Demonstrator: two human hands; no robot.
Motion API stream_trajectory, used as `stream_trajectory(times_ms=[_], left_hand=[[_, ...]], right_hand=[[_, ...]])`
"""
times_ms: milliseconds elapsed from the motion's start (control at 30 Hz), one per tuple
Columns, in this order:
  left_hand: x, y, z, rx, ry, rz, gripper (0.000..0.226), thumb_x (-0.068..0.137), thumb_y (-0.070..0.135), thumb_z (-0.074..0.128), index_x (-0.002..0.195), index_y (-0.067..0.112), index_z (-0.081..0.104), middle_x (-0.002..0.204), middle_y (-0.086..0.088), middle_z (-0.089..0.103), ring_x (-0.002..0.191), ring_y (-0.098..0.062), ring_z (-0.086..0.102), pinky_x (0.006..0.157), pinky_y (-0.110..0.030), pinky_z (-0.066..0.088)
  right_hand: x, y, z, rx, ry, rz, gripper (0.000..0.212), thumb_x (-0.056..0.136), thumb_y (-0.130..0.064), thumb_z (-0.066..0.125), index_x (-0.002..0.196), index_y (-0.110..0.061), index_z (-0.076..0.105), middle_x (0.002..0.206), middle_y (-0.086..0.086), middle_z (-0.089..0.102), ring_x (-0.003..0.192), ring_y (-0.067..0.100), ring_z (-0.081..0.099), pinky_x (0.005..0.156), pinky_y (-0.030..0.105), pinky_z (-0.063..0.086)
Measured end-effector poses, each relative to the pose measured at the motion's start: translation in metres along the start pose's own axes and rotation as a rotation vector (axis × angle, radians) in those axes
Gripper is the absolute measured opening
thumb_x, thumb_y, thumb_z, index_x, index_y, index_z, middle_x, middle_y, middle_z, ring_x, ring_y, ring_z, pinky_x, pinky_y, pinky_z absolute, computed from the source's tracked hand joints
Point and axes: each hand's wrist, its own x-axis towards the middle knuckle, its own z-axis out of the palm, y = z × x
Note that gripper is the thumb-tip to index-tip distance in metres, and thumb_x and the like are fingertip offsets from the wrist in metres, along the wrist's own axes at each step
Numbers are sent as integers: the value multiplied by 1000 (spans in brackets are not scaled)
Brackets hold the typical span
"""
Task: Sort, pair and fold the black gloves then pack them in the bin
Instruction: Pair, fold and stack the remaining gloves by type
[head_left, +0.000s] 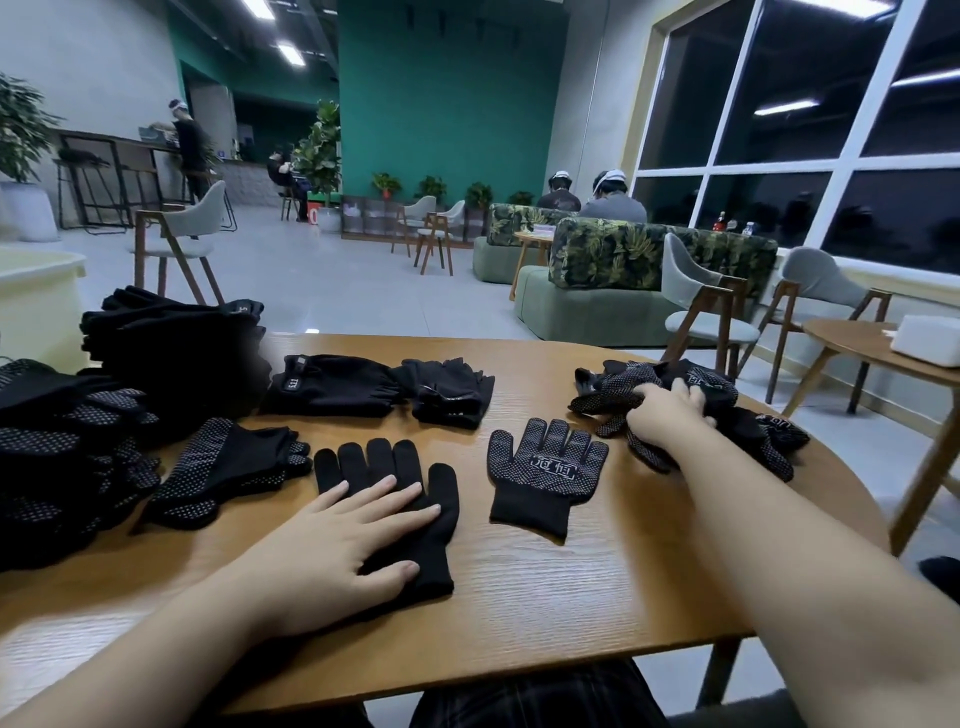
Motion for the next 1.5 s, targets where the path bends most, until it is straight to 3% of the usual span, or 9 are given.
stream_trajectory(times_ms=[133,400,667,933,1067,1200,1300,1400,1500], left_hand=[[0,1,0,-5,3,1,78,57,80,-5,133,64,2,148,34,-13,133,13,-24,113,-22,-14],[0,1,0,-15,7,-1,75,58,80,-3,131,66,4,146,37,-13,132,16,-23,111,-20,-15],[0,1,0,-20,7,4,73,57,82,-4,128,69,4,142,40,-13,130,19,-25,112,-19,-14],[1,-1,0,-21,8,10,74,52,86,-10,124,72,2,139,44,-15,127,21,-27,113,-20,-13],[0,-1,1,-22,14,11,77,50,88,-12,124,72,2,141,42,-14,128,20,-26,113,-20,-13],[-1,0,0,-34,21,10,75,52,86,-8,125,71,3,142,41,-13,129,19,-24,112,-19,-14],[-1,0,0,-29,25,8,74,52,85,-8,124,71,3,142,41,-13,130,19,-24,111,-19,-14],[0,-1,0,-30,34,11,72,53,87,-6,123,72,5,143,41,-11,128,21,-24,111,-18,-14],[0,-2,2,-40,51,17,60,66,87,10,123,71,10,143,42,-6,125,25,-23,107,-12,-16]], right_hand=[[5,16,13,-71,-38,-55,52,97,-24,37,148,-30,26,159,-1,11,145,24,3,113,51,15],[-14,17,25,79,302,-161,53,94,-22,44,145,-17,34,153,5,29,139,24,23,111,41,22],[-42,19,31,142,256,-250,56,90,-4,41,143,-18,28,116,12,61,99,33,59,82,40,49],[-26,24,28,-29,138,-289,56,93,-14,47,141,-40,34,149,3,25,134,26,20,105,42,26],[-25,27,23,-36,100,-373,45,91,-17,54,133,-32,46,152,-2,26,139,23,15,109,44,22],[-31,28,20,20,229,-440,21,84,-20,63,105,-22,59,136,-7,46,132,17,28,103,36,25],[-42,20,9,150,311,-444,15,80,-19,66,84,-18,52,104,0,60,108,24,50,87,34,36],[-55,7,-5,355,294,-410,14,83,-20,64,88,-13,52,82,4,59,83,29,56,70,34,41],[-64,-9,-18,508,323,-455,18,88,-21,64,97,-10,53,92,3,60,94,23,58,76,31,43]])
